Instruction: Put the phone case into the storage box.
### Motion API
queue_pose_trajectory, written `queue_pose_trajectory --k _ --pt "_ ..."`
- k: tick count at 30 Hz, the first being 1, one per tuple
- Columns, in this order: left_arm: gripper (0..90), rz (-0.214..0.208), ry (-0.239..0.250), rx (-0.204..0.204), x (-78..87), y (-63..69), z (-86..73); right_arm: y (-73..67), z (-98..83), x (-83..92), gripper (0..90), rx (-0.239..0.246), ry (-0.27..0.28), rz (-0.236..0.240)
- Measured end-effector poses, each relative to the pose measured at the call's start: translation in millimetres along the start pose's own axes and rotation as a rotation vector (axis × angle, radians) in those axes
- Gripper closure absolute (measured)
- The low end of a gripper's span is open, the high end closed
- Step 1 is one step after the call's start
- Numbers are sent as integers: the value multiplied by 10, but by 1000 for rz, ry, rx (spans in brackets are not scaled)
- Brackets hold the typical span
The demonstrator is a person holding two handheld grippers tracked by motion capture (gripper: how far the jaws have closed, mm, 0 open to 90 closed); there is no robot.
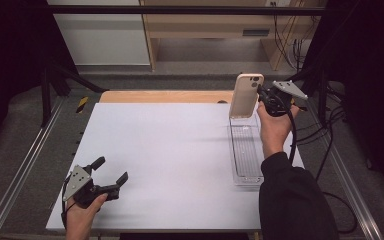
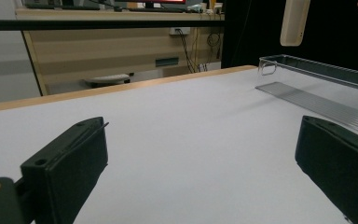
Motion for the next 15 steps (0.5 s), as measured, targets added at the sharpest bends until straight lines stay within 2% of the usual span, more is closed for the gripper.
queue_pose_trajectory --k 15 --pt "21 -4 -6 -2 -9 4 -5 81 -200 -138 868 -23 -53 -47"
Point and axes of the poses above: each handheld gripper's, and its own axes: x roughly backward along the jaws, z roughly out of its top, y roughly to its right, the point moved 1 cm from there along -x, roughly forward along the jaws, and after that the axes turned 3 degrees about x, right-handed, at the moved point
